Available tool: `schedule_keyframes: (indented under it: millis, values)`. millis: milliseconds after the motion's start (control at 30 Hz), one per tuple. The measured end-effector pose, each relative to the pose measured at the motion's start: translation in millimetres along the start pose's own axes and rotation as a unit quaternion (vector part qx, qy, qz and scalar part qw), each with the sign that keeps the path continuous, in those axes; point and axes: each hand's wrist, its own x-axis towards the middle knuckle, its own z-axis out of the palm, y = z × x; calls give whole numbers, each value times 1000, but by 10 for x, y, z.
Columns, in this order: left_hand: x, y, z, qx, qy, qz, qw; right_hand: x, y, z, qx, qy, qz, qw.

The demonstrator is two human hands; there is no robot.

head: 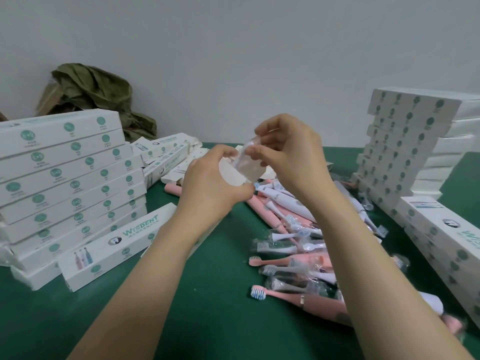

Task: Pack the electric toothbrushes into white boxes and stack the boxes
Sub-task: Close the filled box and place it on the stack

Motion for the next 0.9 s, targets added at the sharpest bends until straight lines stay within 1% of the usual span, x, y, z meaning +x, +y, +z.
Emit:
schedule_keyframes:
  millis: [100, 200, 233, 333, 467, 500, 533, 600, 633, 667, 700, 767, 833, 867, 900]
  values:
    - [-37, 13, 29, 5, -2, 10, 1000, -25, 34, 83, -30, -23, -3, 999]
    - [-46, 21, 9, -7, 6, -3, 1000, -82, 40, 215, -127, -71, -54, 988]
    - [-49, 9, 0, -14, 9, -10, 1000, -89, 43, 238, -144, -79, -71, 984]
    - [-59, -22, -19, -30, 18, -12, 999, -120, 45, 251, -111, -101, -75, 986]
    - [-42, -45, -58, -26, 17, -10, 999, -140, 46, 235, -116, -172, -78, 975]
    - [-38, -53, -74, -14, 18, -9, 1000, -138, 35, 217, -97, -172, -75, 977]
    - [-34, -60, -95, 0, 21, -8, 1000, -133, 31, 186, -66, -154, -65, 984]
    - [-25, -78, -143, 20, 28, -9, 999, -117, 85, 114, -9, -92, -21, 996]
    - [-25, -86, -166, 26, 28, -12, 999, -121, 137, 75, -7, -71, 7, 997]
    - [-31, -95, -183, 34, 24, -15, 999, -133, 197, 32, -37, -74, 29, 996]
    - [-43, -102, -191, 45, 16, -21, 999, -160, 263, -6, -94, -105, 45, 989]
    - [-86, -112, -176, 72, -11, -38, 997, -252, 409, -45, -208, -222, 66, 950]
    - [-138, -116, -121, 99, -39, -57, 993, -370, 537, -9, -291, -339, 93, 890]
    - [-160, -121, -90, 109, -48, -64, 991, -426, 592, 29, -330, -381, 108, 857]
    - [-180, -127, -62, 115, -52, -70, 990, -462, 636, 71, -361, -406, 118, 831]
